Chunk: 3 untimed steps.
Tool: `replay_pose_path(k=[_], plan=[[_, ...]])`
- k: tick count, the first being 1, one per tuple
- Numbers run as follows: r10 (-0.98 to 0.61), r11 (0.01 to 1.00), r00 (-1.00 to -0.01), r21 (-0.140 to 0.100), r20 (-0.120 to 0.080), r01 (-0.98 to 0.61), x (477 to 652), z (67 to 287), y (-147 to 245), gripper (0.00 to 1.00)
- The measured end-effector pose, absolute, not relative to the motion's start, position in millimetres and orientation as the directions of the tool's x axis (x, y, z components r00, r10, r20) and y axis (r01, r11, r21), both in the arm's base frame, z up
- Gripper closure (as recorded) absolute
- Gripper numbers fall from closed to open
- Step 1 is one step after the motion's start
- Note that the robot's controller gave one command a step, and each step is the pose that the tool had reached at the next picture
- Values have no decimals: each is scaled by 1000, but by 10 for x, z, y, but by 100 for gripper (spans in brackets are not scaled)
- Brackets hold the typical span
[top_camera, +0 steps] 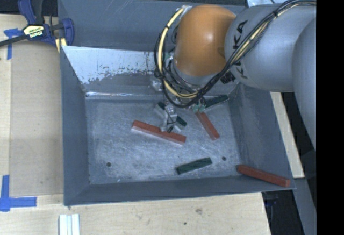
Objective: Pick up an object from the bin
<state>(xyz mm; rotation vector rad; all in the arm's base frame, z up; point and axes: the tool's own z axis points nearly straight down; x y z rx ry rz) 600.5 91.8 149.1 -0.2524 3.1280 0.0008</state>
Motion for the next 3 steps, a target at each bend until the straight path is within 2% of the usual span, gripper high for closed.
replay_pose_path(k=[1,2,3], plan=[[27,1000,-1000,0,6,27,5282,746,1149,0],[30,1000,-1000,1,-2,30,5312,775,1140,100],[23,1000,-1000,3,-12,23,5616,2593,1214,100]])
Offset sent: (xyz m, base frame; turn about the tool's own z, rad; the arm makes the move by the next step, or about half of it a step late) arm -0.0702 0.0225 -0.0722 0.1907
